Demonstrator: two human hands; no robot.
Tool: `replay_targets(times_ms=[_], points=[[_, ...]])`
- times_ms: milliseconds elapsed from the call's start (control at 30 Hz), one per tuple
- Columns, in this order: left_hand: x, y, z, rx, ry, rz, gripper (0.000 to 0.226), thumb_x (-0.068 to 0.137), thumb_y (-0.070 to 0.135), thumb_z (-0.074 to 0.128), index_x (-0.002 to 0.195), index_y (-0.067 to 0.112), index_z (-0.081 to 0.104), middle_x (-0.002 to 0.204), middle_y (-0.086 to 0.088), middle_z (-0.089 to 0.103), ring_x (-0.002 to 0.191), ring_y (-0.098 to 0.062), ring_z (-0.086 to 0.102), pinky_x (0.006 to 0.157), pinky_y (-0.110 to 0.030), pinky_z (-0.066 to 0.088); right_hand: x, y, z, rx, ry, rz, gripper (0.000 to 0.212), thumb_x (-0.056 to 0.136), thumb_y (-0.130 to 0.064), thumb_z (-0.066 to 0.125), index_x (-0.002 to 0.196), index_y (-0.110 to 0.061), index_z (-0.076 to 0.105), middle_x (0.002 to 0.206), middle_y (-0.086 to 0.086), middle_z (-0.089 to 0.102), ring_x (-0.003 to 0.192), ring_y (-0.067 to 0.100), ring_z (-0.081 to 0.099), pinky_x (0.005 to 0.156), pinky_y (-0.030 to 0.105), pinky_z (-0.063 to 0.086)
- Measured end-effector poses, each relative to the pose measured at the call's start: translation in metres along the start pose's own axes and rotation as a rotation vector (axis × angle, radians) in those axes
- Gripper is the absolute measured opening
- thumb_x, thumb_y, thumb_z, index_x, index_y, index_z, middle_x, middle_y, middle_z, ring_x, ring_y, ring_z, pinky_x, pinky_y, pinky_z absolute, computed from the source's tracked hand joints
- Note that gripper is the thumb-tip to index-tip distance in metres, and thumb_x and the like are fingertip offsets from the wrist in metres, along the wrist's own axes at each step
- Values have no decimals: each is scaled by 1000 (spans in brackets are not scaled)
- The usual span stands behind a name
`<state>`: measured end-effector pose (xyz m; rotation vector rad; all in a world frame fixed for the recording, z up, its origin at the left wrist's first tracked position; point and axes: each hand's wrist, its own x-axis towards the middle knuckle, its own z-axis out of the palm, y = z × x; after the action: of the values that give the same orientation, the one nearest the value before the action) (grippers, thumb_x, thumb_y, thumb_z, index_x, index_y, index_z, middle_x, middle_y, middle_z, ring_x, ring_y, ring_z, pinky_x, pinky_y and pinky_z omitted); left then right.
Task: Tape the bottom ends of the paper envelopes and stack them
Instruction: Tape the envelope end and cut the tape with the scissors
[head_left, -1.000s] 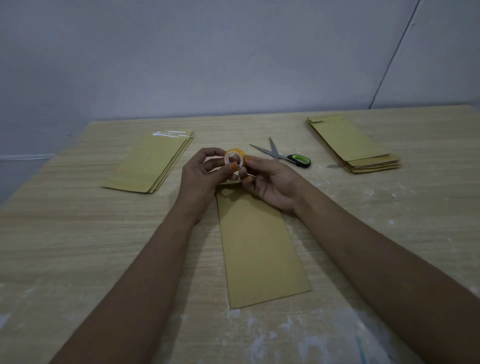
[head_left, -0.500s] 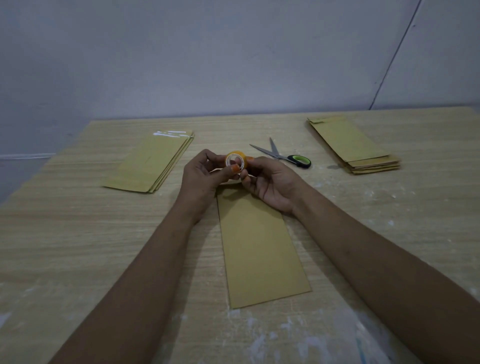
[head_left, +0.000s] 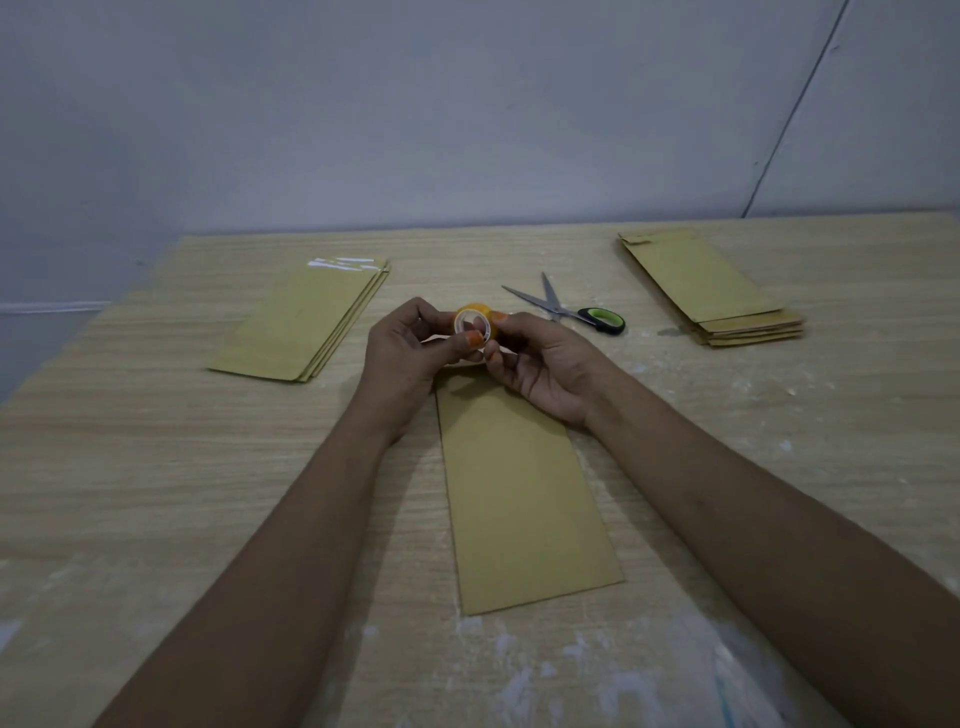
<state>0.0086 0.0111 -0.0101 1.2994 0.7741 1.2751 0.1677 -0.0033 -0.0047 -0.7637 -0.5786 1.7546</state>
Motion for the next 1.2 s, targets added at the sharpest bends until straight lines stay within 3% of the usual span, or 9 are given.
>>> replay_targets(times_ms=[500, 1033, 1200], points=[[0, -4, 1, 11, 1, 0, 27, 75, -12, 73, 80, 4, 52, 82, -9, 74, 68, -22, 72, 68, -30, 58, 2, 2, 3, -64, 15, -30, 13, 95, -10, 53, 93, -2, 63, 74, 7, 65, 50, 7, 55, 49, 16, 50], [0, -1, 1, 8, 5, -12, 28, 76, -13, 72, 77, 7, 53, 83, -11, 74, 67, -22, 71, 68, -30, 58, -1, -2, 2, -30, -2, 28, 18, 93, -12, 52, 97, 3, 61, 79, 11, 62, 56, 11, 56, 52, 17, 52], [1, -2, 0, 23, 9, -8, 28, 74, -10, 74, 76, 8, 53, 83, -11, 74, 68, -22, 71, 69, -31, 58, -1, -2, 3, -32, 16, 15, 15, 93, -7, 48, 89, 2, 60, 74, 10, 63, 52, 10, 56, 51, 16, 52]])
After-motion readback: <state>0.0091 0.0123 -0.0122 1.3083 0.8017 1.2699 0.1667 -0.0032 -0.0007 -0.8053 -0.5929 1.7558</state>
